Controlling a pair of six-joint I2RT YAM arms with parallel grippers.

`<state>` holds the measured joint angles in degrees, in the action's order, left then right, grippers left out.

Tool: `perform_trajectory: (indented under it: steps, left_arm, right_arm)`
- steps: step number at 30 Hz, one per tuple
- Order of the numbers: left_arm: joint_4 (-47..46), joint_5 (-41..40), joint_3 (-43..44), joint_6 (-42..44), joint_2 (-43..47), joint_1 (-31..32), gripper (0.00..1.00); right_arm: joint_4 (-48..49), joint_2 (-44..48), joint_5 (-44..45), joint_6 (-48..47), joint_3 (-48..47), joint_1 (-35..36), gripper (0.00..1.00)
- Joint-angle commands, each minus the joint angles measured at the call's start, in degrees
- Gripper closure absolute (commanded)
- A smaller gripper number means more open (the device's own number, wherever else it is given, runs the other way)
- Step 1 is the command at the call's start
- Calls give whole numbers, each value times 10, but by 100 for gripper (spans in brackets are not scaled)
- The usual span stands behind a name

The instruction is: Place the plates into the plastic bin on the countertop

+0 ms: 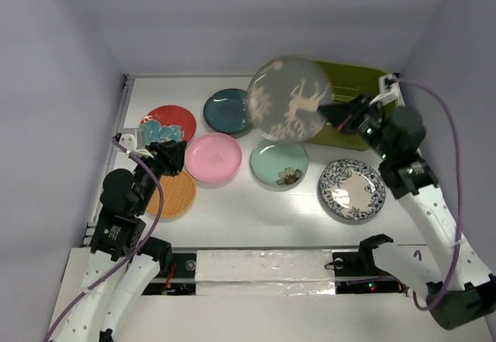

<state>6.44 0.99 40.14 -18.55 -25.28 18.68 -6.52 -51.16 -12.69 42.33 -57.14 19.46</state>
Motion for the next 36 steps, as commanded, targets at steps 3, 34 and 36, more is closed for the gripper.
perform_trajectory:
  steps: [3, 34, 36]
  left_arm:
    - [-15, -4, 1, -1, 18, 1, 66]
    - [-11, -4, -1, -2, 26, 17, 63]
    - [-10, -5, -1, -2, 24, 17, 63]
  right_arm:
    - [38, -89, 14, -58, -113, -128, 100]
    - [-60, -479, 98, -137, -212, -254, 75]
    - [-57, -476, 120, -139, -202, -254, 55]
